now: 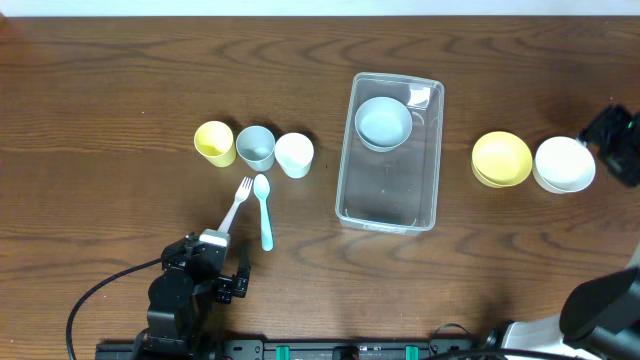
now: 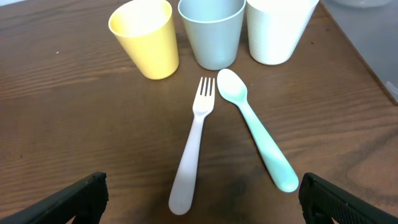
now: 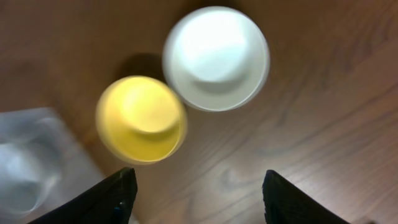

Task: Pack container
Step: 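Move right gripper back and grasp the white bowl rim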

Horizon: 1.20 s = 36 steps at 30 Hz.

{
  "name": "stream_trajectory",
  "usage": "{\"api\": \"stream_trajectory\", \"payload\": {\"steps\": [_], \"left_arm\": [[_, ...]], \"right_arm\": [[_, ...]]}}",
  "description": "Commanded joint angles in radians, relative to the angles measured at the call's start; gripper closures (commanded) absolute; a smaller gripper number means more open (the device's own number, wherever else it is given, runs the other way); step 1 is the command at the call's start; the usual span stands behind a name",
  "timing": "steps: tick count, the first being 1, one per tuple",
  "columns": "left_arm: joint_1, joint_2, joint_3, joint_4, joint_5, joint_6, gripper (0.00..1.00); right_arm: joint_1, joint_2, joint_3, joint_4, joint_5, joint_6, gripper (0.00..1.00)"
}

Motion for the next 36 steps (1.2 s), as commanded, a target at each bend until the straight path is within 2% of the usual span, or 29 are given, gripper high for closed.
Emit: {"api": "stream_trajectory", "payload": {"steps": [1, 9, 20, 21, 23, 25, 27, 30, 36], "left_arm": [[0.006, -0.005, -0.003, 0.002, 0.003, -0.005, 0.02], [0.006, -0.005, -0.003, 0.002, 0.003, -0.005, 0.02], [0.006, -0.005, -0.003, 0.002, 0.003, -0.005, 0.02], [0.006, -0.005, -0.003, 0.002, 0.003, -0.005, 0.02], [0.006, -0.005, -0.003, 0.002, 0.003, -0.005, 0.02], [0.006, -0.005, -0.003, 0.002, 0.003, -0.005, 0.02], [0.006, -0.005, -0.003, 0.002, 0.003, -0.005, 0.02], [0.006, -0.005, -0.003, 0.002, 0.003, -0.005, 0.02], [0.006, -0.005, -0.003, 0.002, 0.003, -0.005, 0.02]], "right_arm": [[-0.068, 0.027, -0.144, 0.072, 0.04, 0.05, 0.34], [-0.198, 0.088, -0.344, 0.264, -0.025, 0.076, 0.36], [-0.193, 0.187, -0.36, 0.353, -0.093, 0.047, 0.36], [-0.193, 0.187, -0.36, 0.358, -0.092, 0.047, 0.4], [-0.193, 0.187, -0.36, 0.37, -0.088, 0.047, 0.57], [-0.193, 0.188, -0.36, 0.38, -0.071, 0.048, 0.62], [-0.192, 0.188, -0.36, 0.386, -0.055, 0.048, 0.53], [-0.192, 0.188, -0.36, 0.375, -0.078, 0.047, 0.44], [-0.192, 0.179, -0.36, 0.385, -0.206, -0.017, 0.39]]}}
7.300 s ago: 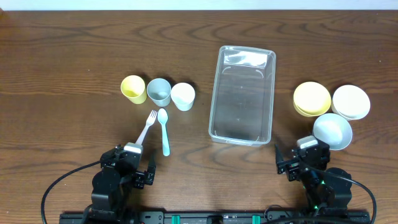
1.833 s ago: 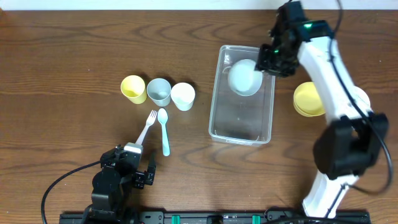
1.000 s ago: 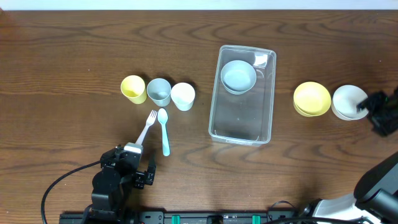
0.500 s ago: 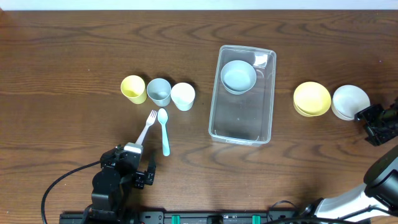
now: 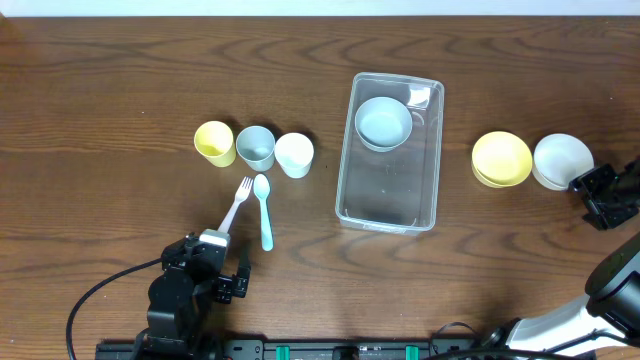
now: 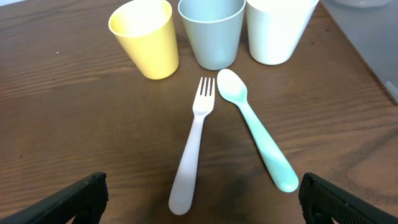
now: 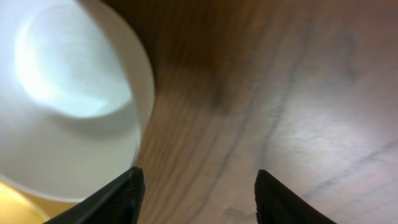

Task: Pack container
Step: 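Move right gripper back and grasp the white bowl rim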

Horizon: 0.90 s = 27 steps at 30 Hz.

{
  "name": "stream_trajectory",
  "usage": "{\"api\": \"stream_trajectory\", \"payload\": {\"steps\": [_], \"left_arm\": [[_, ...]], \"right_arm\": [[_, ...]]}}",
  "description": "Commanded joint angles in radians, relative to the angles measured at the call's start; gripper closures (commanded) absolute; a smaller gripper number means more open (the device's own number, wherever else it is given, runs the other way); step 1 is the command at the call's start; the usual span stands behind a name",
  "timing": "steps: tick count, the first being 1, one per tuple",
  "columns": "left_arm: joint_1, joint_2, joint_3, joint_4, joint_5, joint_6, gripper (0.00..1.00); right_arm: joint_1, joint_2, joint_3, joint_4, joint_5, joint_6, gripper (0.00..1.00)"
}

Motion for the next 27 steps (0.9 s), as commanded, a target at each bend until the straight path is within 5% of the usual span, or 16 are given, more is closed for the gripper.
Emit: {"api": "stream_trajectory", "payload": {"steps": [1, 6, 11, 20, 24, 27], "left_arm": [[0.006, -0.005, -0.003, 0.003, 0.003, -0.005, 0.02], [0.006, -0.005, -0.003, 0.003, 0.003, -0.005, 0.02], [0.006, -0.005, -0.003, 0.003, 0.003, -0.005, 0.02], [0.006, -0.005, -0.003, 0.003, 0.003, -0.005, 0.02], [0.006, -0.005, -0.003, 0.003, 0.003, -0.005, 0.02], [0.006, -0.005, -0.003, 0.003, 0.003, -0.005, 0.02]], "right_arm": [[0.008, -0.01, -0.003, 0.024, -0.102, -0.058, 0.37], [0.008, -0.02, -0.003, 0.068, -0.108, -0.057, 0.34], [0.013, -0.013, -0.003, 0.084, 0.071, 0.014, 0.4], [0.025, 0.058, -0.004, 0.108, 0.068, 0.027, 0.5], [0.025, 0.048, -0.002, 0.087, 0.054, 0.027, 0.79], [0.021, 0.011, -0.002, 0.066, 0.032, 0.027, 0.91]]}}
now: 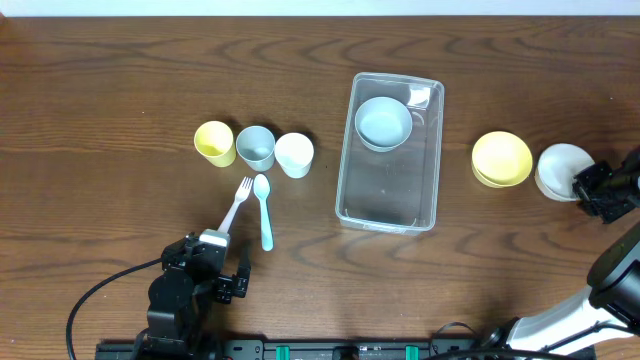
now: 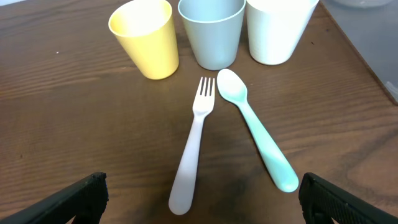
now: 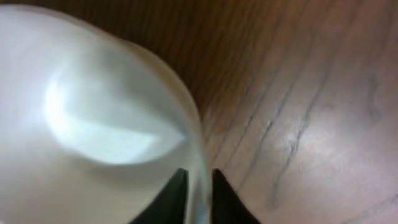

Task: Pack container
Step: 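Move right gripper back and grasp the white bowl rim, then place the white bowl onto the light-blue bowl in the container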

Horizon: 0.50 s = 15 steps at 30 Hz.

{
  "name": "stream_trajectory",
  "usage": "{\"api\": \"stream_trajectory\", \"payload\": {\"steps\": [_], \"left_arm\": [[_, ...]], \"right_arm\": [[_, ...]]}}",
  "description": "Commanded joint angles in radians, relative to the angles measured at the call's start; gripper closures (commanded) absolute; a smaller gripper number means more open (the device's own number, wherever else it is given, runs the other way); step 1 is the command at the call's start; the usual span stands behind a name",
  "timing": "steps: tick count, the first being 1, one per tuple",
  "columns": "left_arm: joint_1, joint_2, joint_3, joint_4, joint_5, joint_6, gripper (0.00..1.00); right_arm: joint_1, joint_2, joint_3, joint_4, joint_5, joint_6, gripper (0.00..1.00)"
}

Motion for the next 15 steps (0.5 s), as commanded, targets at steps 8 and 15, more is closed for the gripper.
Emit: {"api": "stream_trajectory", "payload": {"steps": [8, 15], "left_arm": [[0.006, -0.005, -0.003, 0.003, 0.003, -0.005, 0.02], [0.006, -0.005, -0.003, 0.003, 0.003, -0.005, 0.02]], "right_arm": [[0.018, -0.37, 0.044, -0.076, -0.095, 0.06, 0.99], [0.307, -0.692, 0.081, -0.076, -0.209, 0.06, 0.99]]}}
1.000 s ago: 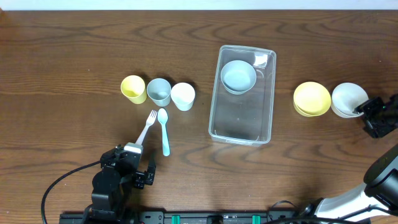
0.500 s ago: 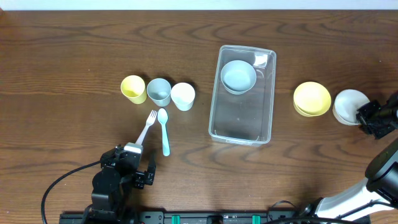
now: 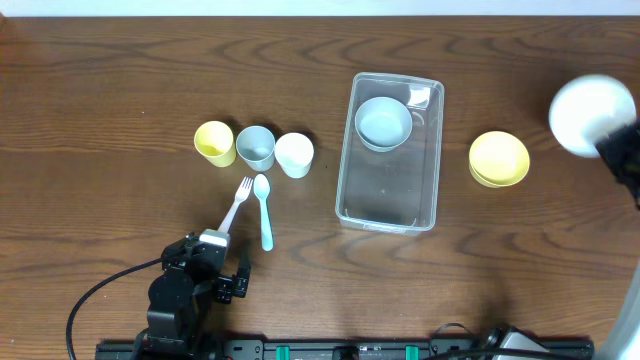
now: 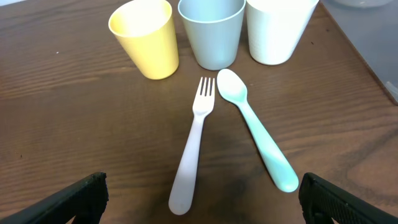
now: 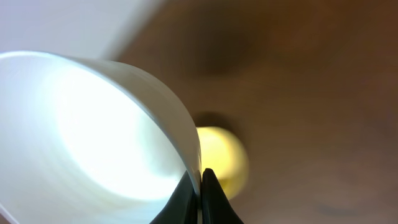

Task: Pack container
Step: 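Place the white bowl onto the light-blue bowl in the container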

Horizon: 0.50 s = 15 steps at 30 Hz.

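My right gripper [image 5: 199, 186] is shut on the rim of the white bowl [image 3: 588, 113], which hangs raised above the table at the far right; that bowl [image 5: 93, 130] fills the right wrist view. Below it the yellow bowl [image 3: 499, 158] sits on the table, right of the clear container [image 3: 390, 205]. A pale blue bowl [image 3: 383, 122] lies in the container's far end. My left gripper [image 4: 199, 205] stands open near the table's front edge, just short of the white fork [image 4: 193, 149] and the teal spoon [image 4: 258, 140].
Three cups stand in a row left of the container: yellow cup [image 3: 214, 142], grey-blue cup [image 3: 256, 146], white cup [image 3: 294, 154]. The same cups show at the top of the left wrist view. The wooden table [image 3: 120, 80] runs out at the right edge by my right arm.
My right gripper has lifted the white bowl off the table; it now hangs higher and further back, right of the yellow bowl. The left arm has not moved.
My right gripper hovered open above the yellow and white bowls. Then it was low beside the white bowl's right rim, still open. Then it was shut on that rim with the bowl on the table. Now the bowl is held in the air.
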{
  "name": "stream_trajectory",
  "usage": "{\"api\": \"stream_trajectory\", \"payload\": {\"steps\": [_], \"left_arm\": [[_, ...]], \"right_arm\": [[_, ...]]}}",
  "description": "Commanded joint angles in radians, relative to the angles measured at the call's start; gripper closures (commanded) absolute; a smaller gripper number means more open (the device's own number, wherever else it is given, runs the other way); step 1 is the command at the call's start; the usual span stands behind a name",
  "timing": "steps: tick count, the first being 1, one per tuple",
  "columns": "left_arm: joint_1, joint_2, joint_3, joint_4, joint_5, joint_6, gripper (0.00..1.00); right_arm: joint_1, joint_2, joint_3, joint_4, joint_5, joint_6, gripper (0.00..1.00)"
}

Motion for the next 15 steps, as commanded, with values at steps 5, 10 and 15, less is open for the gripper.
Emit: {"api": "stream_trajectory", "payload": {"steps": [5, 10, 15], "left_arm": [[0.006, -0.005, -0.003, 0.003, 0.003, -0.005, 0.02], [0.006, -0.005, -0.003, 0.003, 0.003, -0.005, 0.02], [0.006, -0.005, -0.003, 0.003, 0.003, -0.005, 0.02]], "right_arm": [[0.459, -0.035, 0.005, -0.02, 0.048, 0.043, 0.98], [0.654, 0.195, 0.005, 0.044, 0.177, 0.093, 0.99], [0.677, 0.44, 0.022, 0.203, 0.157, 0.093, 0.99]]}}
